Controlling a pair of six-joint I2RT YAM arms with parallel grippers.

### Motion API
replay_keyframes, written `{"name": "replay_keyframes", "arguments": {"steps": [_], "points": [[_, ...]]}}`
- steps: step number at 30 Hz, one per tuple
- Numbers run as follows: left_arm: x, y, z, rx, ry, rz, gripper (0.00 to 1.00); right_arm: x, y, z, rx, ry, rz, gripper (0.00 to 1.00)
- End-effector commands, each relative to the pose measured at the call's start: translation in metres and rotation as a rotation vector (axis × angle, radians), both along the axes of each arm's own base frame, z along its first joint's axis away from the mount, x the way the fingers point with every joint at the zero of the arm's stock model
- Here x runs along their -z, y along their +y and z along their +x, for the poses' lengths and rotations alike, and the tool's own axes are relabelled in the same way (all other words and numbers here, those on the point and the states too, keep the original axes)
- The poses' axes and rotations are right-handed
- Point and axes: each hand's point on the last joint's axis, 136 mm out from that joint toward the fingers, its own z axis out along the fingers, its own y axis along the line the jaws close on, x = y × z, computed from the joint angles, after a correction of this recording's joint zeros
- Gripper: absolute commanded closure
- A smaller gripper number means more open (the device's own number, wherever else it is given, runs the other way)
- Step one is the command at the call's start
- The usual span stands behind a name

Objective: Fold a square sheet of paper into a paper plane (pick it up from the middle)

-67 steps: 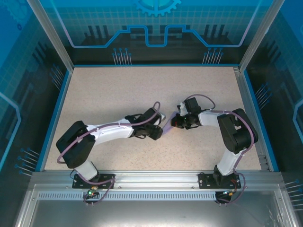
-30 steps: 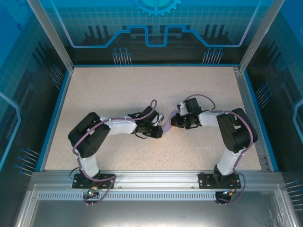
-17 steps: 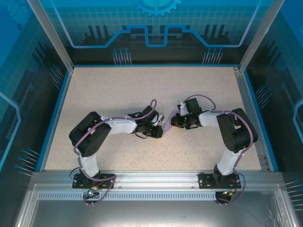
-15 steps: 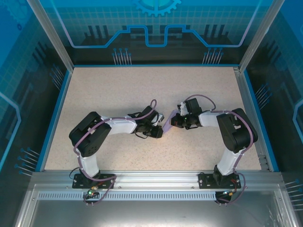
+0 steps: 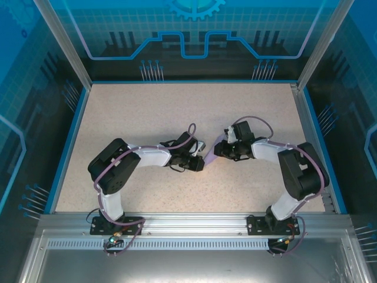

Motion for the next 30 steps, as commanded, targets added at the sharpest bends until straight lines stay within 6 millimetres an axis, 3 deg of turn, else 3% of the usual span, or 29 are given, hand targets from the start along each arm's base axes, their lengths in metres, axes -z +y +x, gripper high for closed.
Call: {"name": "replay_keyframes", "arguments": {"steps": [1,7,13,18,23,30], "points": [[0.04,0.024,-0.017,0.003,0.063,0.116,0.86,-0.01,-0.013,-0.01,0.004,0.0,-0.045,0.71],[0.041,0.025,-0.018,0.005,0.065,0.113,0.86,-0.024,-0.014,-0.031,-0.004,-0.003,-0.033,0.75],[0.042,0.024,-0.019,0.008,0.066,0.106,0.86,-0.031,0.021,-0.028,0.0,-0.022,0.106,0.86],[0.041,0.025,-0.02,0.007,0.06,0.097,0.86,-0.019,0.04,-0.018,0.041,-0.016,0.164,0.97],[0.041,0.025,-0.021,0.012,0.062,0.093,0.86,-0.001,0.053,-0.015,0.039,0.017,0.183,1.0],[0.041,0.024,-0.021,0.016,0.061,0.094,0.86,0.028,0.046,-0.019,0.029,0.057,0.083,1.0]]}}
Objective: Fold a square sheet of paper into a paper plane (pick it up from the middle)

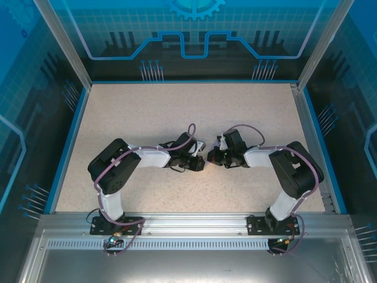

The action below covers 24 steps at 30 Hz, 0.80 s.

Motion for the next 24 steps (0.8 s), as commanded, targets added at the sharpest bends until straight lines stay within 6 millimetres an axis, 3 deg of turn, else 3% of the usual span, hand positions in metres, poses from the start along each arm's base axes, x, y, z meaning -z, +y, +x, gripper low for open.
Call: {"name": "replay_keyframes", "arguments": {"steps": [1,7,14,24], "points": [[0.04,0.027,-0.023,0.012,0.09,0.124,0.86,0.011,0.001,0.001,-0.016,0.002,-0.042,1.0],[0.038,0.025,-0.025,0.014,0.094,0.108,0.85,0.033,-0.017,-0.009,-0.028,0.052,-0.154,1.0],[0.022,0.022,-0.025,0.005,0.085,0.071,0.85,0.041,-0.031,-0.019,-0.053,0.079,-0.232,1.0],[0.025,0.032,-0.042,-0.007,0.132,0.076,0.85,0.052,-0.044,-0.022,-0.042,0.104,-0.253,1.0]]}}
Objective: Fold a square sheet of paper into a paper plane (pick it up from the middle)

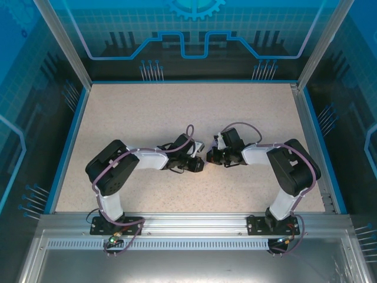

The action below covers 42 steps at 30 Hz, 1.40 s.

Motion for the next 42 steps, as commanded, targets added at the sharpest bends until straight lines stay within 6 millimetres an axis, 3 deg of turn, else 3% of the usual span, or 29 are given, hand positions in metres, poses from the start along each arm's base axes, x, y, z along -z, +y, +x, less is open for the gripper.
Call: {"name": "replay_keyframes", "arguments": {"steps": [1,12,18,28,33,42], "points": [[0.027,0.03,-0.038,-0.005,0.147,0.106,0.85,0.047,-0.043,-0.024,0.056,0.135,-0.184,1.0],[0.031,0.042,-0.057,0.003,0.186,0.131,0.85,0.051,-0.045,-0.027,0.052,0.145,-0.185,1.0],[0.02,0.044,-0.063,0.024,0.185,0.125,0.86,0.05,-0.042,-0.027,0.048,0.146,-0.166,1.0],[-0.041,0.008,-0.007,-0.104,0.041,-0.107,0.85,0.05,-0.042,-0.03,0.05,0.146,-0.152,1.0],[-0.034,-0.007,0.005,-0.088,0.055,-0.122,0.85,0.047,-0.039,-0.03,0.042,0.14,-0.133,1.0],[-0.001,-0.007,0.008,-0.076,0.087,-0.052,0.86,0.041,-0.034,-0.028,0.048,0.134,-0.093,1.0]]}}
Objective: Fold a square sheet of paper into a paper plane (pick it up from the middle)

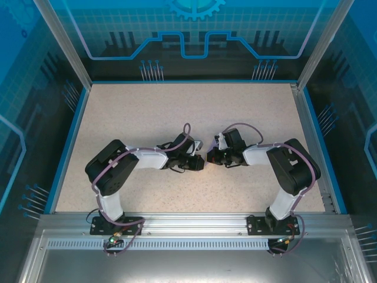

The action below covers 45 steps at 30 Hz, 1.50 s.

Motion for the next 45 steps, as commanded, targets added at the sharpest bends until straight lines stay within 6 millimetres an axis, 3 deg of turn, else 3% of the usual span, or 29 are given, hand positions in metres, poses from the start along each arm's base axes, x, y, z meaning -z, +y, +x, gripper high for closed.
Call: {"name": "replay_keyframes", "arguments": {"steps": [1,14,23,27,33,37,40,45], "points": [[0.004,-0.001,0.003,0.014,0.005,0.008,0.86,0.039,-0.034,-0.027,0.061,0.141,-0.14,1.0],[0.048,0.031,-0.016,0.054,0.059,0.197,0.91,0.023,-0.048,-0.01,0.09,0.101,-0.152,0.99],[0.054,0.039,-0.022,0.086,0.066,0.236,0.91,0.02,-0.077,0.002,0.131,0.086,-0.198,0.98],[0.054,0.037,-0.022,0.097,0.061,0.234,0.91,0.004,-0.084,0.006,0.146,0.056,-0.172,0.98],[0.057,0.034,-0.021,0.108,0.063,0.226,0.91,-0.038,-0.074,0.007,0.137,-0.013,-0.101,0.96],[0.057,0.033,-0.021,0.116,0.062,0.222,0.91,-0.063,-0.057,0.002,0.115,-0.055,-0.051,0.96],[0.058,0.032,-0.022,0.12,0.063,0.218,0.91,-0.071,-0.035,0.0,0.092,-0.069,-0.011,0.96],[0.058,0.03,-0.022,0.121,0.06,0.205,0.91,-0.062,-0.011,0.014,0.109,-0.077,0.025,0.96]]}}
